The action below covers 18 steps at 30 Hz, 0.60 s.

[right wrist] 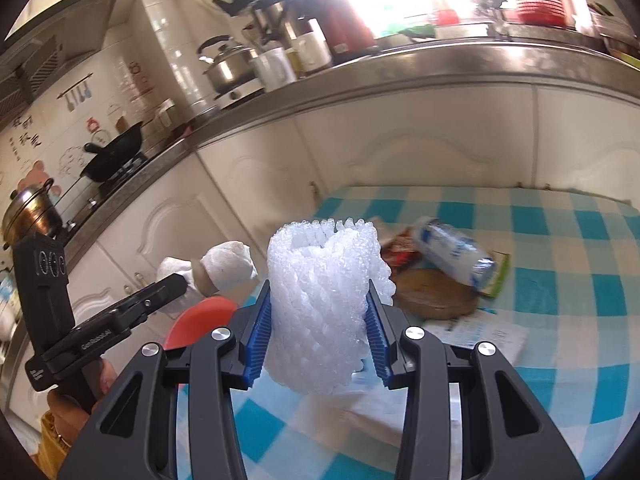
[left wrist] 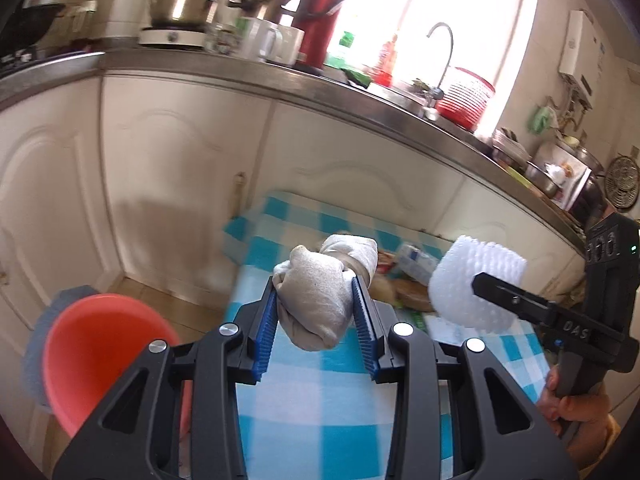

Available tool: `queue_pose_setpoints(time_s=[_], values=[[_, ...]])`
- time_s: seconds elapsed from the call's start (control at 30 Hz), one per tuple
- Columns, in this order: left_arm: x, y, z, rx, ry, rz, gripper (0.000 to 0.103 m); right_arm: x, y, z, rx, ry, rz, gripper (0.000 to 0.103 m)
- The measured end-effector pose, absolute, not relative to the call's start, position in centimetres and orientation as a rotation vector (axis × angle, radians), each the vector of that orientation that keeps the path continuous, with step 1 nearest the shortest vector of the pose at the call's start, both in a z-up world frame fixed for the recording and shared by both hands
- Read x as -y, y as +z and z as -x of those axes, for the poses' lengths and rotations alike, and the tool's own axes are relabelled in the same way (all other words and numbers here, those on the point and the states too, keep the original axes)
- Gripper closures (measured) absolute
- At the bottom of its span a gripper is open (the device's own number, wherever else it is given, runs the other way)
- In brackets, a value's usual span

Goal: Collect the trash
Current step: 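Carry both items to the orange bucket and open both tools to drop them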

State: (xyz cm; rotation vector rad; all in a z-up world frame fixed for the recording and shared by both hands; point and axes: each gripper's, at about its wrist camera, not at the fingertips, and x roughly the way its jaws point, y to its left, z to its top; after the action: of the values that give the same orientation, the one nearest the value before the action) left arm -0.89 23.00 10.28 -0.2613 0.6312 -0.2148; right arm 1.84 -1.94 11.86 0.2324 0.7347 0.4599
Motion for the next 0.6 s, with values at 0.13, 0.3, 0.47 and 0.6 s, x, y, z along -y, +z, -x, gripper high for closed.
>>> queue_pose_setpoints(time_s=[0.13,0.3,0.47,0.6], values=[[-26.8,9.7,2.4,-0.635,-0.106,0.264,0.066,-2.3,12.2,-2.0,-0.755,0.558,-0.209,0.059],[-31.9,7.8,3.9,-0.658,0.022,0.286,0.065,-8.5,11.7,-2.6,-0.801,0.680,-0.172,0.059],[-36.1,5.5,5.3,-0.685,0.124,0.315,0.066,-14.7,10.3,-2.7,-0.866,0.776,-0.120,0.058],[-38.2,3.6,5.6,-0.715,0.167,0.330,0.065,-19.0,8.5,-3.2,-0.937,0.828,-0.090,0.055]])
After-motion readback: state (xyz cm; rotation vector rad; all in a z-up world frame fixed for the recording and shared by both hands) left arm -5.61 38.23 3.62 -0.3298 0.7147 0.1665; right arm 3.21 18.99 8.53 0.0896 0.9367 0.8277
